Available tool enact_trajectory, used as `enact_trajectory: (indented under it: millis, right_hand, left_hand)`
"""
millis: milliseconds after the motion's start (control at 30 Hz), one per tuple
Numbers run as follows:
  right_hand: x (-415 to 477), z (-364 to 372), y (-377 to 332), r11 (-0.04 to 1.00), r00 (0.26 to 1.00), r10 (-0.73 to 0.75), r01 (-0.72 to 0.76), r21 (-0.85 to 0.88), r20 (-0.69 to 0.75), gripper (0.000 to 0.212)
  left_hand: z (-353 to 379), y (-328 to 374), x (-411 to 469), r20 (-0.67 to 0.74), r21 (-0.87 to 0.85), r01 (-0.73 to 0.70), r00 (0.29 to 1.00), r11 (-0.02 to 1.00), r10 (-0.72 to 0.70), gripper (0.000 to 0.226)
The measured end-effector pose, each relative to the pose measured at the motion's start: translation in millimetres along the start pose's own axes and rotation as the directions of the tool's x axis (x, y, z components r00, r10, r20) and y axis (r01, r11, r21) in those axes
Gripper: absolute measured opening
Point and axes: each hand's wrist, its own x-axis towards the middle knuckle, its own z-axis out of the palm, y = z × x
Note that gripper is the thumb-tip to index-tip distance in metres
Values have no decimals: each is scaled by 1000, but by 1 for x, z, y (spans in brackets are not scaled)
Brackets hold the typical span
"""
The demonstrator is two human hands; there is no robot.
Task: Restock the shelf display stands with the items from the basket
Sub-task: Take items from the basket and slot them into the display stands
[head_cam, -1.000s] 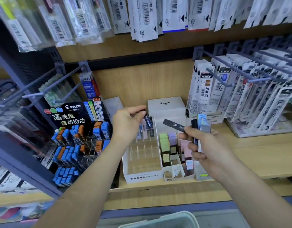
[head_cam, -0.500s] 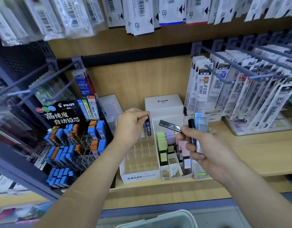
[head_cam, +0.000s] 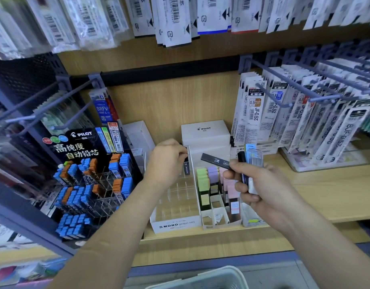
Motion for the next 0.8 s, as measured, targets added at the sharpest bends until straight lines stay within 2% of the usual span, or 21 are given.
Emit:
enact_trajectory:
  millis: [67, 133, 167, 200, 233, 267, 300, 333, 400, 500, 600, 633, 700, 800]
  right_hand:
    - [0, 2, 1, 1000, 1000, 7, -7, 2, 7, 6]
    - [0, 4, 2, 1000, 1000, 7, -7, -4, 17, 4]
    - [0, 5, 2, 1000, 1000, 4, -4, -10, 22, 3]
    - [0, 5, 3, 1000, 1000, 1, -1, -14, 24, 2]
    - [0, 6, 3, 1000, 1000, -2, 3, -15, 23, 2]
    - [1, 7, 3, 1000, 1000, -6, 6, -11, 20, 2]
    - [1, 7, 4, 1000, 1000, -11, 11, -8, 16, 2]
    - [2, 8, 4, 1000, 1000, -17, 18, -5, 16, 2]
    - [3, 10, 6, 1000, 999, -28, 28, -2, 26, 5]
    - [4, 13, 9, 999, 998, -32, 33, -7, 48, 5]
    - [3, 15, 10, 999, 999, -22, 22, -30, 27, 7]
    - [3, 15, 9, 999, 1000, -16, 16, -31, 13, 9]
    - [3, 14, 8, 1000, 1000, -7, 7, -13, -11, 13]
    - [4, 11, 7, 1000, 1000, -7, 7, 0, -27, 14]
  left_hand:
    - [-3, 0, 0, 20, 4, 20, 1000, 1000, -20, 12]
    - [-9, 3, 1, 16, -46, 100, 995, 994, -99, 16]
    - [-16, 7, 3, 32, -123, 182, 983, 976, -179, 18]
    - [-25, 13, 5, 97, -269, 292, 956, 918, -276, 18]
    - [-34, 18, 8, 224, -447, 407, 913, 797, -341, 18]
    - [-44, 23, 10, 374, -581, 500, 865, 642, -335, 16]
    - [-52, 27, 12, 490, -634, 551, 829, 542, -269, 15]
    - [-59, 30, 12, 560, -641, 571, 805, 514, -195, 15]
    - [-64, 34, 10, 610, -646, 575, 784, 503, -114, 20]
    - [-61, 37, 8, 554, -690, 565, 814, 452, -173, 13]
    - [-62, 28, 12, 413, -759, 520, 850, 391, -328, 8]
    - [-65, 23, 15, 345, -771, 490, 858, 407, -379, 9]
    - [-70, 13, 19, 213, -734, 440, 872, 518, -440, 12]
    - [-68, 6, 19, 103, -614, 393, 900, 685, -424, 18]
